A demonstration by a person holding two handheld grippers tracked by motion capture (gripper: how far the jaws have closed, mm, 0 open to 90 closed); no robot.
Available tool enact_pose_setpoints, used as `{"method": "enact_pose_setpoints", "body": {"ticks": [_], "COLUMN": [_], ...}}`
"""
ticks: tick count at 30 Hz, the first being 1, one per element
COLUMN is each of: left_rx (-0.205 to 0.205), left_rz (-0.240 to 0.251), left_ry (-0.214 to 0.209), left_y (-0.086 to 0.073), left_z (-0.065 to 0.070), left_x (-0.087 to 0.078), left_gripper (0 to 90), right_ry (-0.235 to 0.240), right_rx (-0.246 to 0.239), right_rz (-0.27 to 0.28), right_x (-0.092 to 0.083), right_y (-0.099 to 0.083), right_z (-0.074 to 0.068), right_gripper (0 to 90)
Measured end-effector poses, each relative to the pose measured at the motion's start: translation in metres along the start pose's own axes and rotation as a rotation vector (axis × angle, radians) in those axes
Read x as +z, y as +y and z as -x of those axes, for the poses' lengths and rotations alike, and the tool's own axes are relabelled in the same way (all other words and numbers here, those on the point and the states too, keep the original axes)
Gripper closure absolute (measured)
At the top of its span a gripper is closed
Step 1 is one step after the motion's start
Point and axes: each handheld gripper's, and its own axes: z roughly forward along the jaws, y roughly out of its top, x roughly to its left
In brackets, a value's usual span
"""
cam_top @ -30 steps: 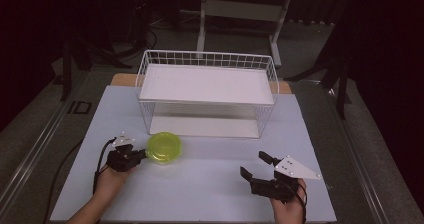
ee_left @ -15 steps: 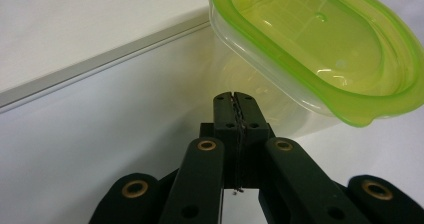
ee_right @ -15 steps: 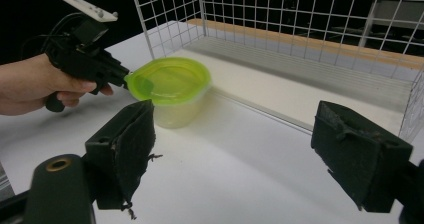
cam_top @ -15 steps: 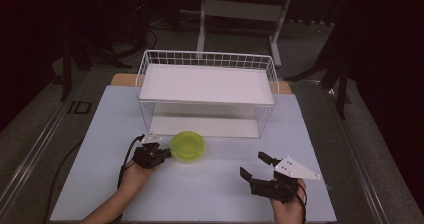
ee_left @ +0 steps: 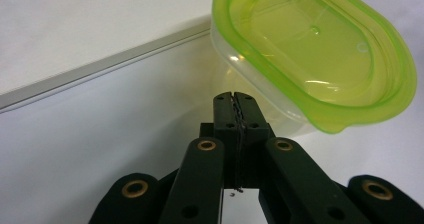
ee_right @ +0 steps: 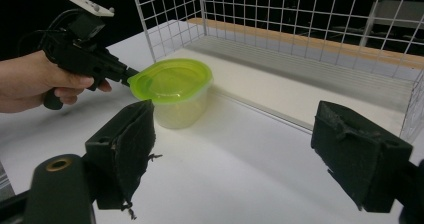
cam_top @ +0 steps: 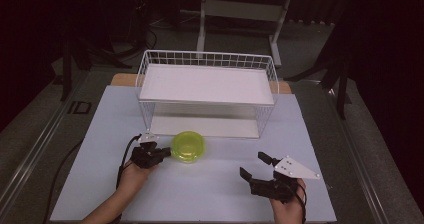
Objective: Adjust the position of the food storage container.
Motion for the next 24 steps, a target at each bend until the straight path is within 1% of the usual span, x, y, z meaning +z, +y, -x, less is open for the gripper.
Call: {"method": "enact_pose_setpoints", "body": {"ticks": [1,2,4,8,19,22,24], "left_rx": [0.0,0.001,-0.004,0.001,0.023,0.013,0.021], "left_rz": [0.0,-0.004,-0.007,-0.011,-0.023,-0.026,-0.027], "left_ry": [0.0,-0.004,-0.011,-0.024,-0.044,-0.07,-0.075], "left_y": [0.0,0.002,0.004,0.006,0.016,0.019,0.02], "left_z": [0.0,0.002,0.004,0.01,0.024,0.027,0.03], "left_x": [0.0,0.007,0.011,0.02,0.037,0.042,0.045], "left_gripper": [90.0,90.0,90.0,90.0,90.0,90.0,90.0], "right_ry": [0.0,-0.001,-0.001,0.001,0.008,0.009,0.01], "right_rx": [-0.001,-0.002,-0.002,0.001,-0.003,-0.003,-0.002], "right_rz": [0.0,-0.001,-0.004,-0.007,-0.008,-0.009,-0.011], "right_x": [0.0,0.0,0.0,0.0,0.0,0.0,0.0], "right_y": [0.0,0.0,-0.001,-0.001,-0.002,-0.002,-0.002], "right_z": [0.0,0.0,0.0,0.0,-0.001,-0.001,0.0], "right_gripper": [17.6,17.6,17.6,17.6,17.6,17.6,17.6]}}
